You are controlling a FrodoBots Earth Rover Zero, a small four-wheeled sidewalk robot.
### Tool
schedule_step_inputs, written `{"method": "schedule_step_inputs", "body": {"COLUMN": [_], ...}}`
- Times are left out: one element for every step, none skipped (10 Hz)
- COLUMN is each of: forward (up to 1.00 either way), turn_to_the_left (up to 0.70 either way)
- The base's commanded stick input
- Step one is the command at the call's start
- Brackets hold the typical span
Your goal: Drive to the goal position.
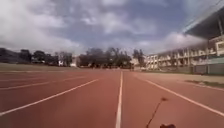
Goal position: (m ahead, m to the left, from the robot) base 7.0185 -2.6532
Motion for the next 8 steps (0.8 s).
{"method": "schedule_step_inputs", "body": {"forward": [0.70,0.70,0.70,0.70,0.70,0.70,0.70,0.70], "turn_to_the_left": [0.00,0.00,0.00,0.00,0.00,0.00,0.00,0.00]}}
